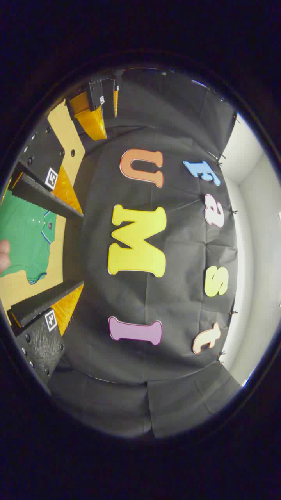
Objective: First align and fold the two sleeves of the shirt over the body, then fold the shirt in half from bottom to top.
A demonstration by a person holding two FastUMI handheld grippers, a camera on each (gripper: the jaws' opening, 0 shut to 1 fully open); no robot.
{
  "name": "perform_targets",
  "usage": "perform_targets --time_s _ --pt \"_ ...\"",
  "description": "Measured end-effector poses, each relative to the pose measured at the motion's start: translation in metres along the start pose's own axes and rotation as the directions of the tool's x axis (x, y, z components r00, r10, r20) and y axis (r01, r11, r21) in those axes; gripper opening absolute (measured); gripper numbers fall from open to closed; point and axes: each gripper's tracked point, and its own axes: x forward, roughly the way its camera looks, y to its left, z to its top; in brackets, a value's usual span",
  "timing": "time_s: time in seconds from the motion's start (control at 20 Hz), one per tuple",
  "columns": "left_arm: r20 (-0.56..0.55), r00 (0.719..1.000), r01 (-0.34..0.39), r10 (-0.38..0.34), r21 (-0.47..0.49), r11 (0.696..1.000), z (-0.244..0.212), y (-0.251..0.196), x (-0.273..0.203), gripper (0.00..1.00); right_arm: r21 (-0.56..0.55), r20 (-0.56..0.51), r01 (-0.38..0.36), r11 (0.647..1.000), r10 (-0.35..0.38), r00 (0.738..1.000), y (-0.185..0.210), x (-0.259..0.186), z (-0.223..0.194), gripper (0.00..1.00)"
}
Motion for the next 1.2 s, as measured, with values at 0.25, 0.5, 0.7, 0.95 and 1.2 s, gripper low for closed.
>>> perform_targets --time_s 0.25,0.5,0.7,0.95,1.2 --pt "-0.024 1.000 -0.019 0.019 -0.012 1.000 -0.005 0.000 0.006 0.99 0.002 -0.036 -0.019 1.000 0.019 0.999 0.001 0.005 -0.009 0.95" --pt "-0.020 1.000 -0.018 0.018 -0.002 1.000 -0.001 -0.006 0.008 0.99 -0.004 -0.045 -0.029 1.000 0.028 0.999 -0.006 0.010 -0.010 0.96" --pt "-0.031 0.999 -0.019 0.018 -0.013 1.000 -0.003 -0.013 0.010 0.99 -0.020 -0.053 -0.029 0.999 0.028 0.998 -0.014 0.011 -0.014 0.96" --pt "-0.033 0.999 -0.029 0.028 -0.013 1.000 -0.005 -0.019 0.013 0.99 -0.012 -0.047 -0.027 1.000 0.027 0.999 -0.025 0.014 -0.014 0.94" --pt "-0.040 0.999 -0.030 0.029 -0.014 0.999 -0.009 -0.026 0.017 0.99 -0.003 -0.071 -0.025 1.000 0.025 0.997 -0.035 0.021 -0.021 0.94"
